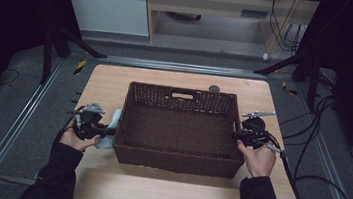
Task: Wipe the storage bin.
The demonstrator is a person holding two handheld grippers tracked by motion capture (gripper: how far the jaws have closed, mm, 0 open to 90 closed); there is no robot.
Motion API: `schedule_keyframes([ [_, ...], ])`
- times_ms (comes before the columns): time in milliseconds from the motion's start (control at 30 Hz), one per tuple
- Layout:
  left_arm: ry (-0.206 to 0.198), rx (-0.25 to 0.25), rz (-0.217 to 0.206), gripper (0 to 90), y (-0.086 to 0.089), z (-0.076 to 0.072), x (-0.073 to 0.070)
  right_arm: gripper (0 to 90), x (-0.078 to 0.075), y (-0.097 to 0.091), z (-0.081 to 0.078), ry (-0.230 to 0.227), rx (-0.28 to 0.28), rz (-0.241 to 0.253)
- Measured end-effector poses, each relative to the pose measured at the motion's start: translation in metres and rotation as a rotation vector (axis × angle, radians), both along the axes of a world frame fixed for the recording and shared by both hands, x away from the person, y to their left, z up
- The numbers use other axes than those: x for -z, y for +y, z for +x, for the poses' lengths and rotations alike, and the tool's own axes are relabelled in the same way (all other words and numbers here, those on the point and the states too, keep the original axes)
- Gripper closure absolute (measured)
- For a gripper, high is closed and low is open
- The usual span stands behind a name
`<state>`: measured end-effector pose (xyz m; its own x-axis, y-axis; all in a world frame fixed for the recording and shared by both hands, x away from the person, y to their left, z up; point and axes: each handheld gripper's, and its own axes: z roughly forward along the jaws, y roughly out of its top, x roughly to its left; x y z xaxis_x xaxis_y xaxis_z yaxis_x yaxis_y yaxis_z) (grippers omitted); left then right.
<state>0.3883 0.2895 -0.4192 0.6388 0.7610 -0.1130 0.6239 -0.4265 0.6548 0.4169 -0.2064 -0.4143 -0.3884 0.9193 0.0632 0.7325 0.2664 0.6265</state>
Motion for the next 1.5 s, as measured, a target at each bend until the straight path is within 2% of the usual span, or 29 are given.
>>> schedule_keyframes([
  [167,-0.042,0.013,0.003,81.8,-0.002,-0.004,-0.013,72.1,0.001,-0.002,0.003,-0.007,0.014,0.033],
  [267,-0.04,0.014,0.002,81.9,-0.002,-0.003,-0.012,72.2,0.002,-0.003,0.006,-0.015,0.014,0.038],
  [367,-0.016,0.014,0.002,81.9,-0.002,-0.002,-0.006,72.3,0.002,-0.003,0.009,-0.019,0.015,0.036],
  [667,0.073,0.033,0.045,81.9,-0.011,-0.004,0.023,71.3,0.001,-0.003,0.011,-0.031,0.015,0.036],
  [800,0.101,0.042,0.05,81.9,-0.011,-0.004,0.032,65.2,-0.001,-0.003,0.009,-0.071,0.014,0.024],
  [933,0.083,0.04,0.043,81.9,-0.008,-0.004,0.025,59.5,-0.007,-0.005,0.006,-0.091,-0.002,0.04],
  [1000,0.055,0.033,0.031,81.8,-0.007,-0.006,0.017,58.3,-0.008,-0.005,0.004,-0.081,-0.018,0.034],
  [1100,0.013,0.032,0.019,81.8,-0.004,-0.011,0.002,58.7,-0.005,-0.002,0.003,-0.057,-0.041,-0.002],
  [1200,-0.016,0.038,0.016,81.9,-0.004,-0.017,-0.008,60.2,-0.003,-0.002,0.004,-0.05,-0.039,-0.03],
  [1300,-0.02,0.046,0.028,81.8,-0.007,-0.019,-0.01,66.9,0.001,-0.001,0.005,-0.025,-0.037,-0.048],
  [1333,-0.017,0.047,0.031,81.8,-0.008,-0.02,-0.008,69.8,0.002,-0.001,0.005,-0.02,-0.043,-0.038],
  [1500,0.02,0.048,0.04,81.8,-0.007,-0.023,0.004,73.6,0.002,-0.002,0.004,-0.024,0.012,0.01],
])
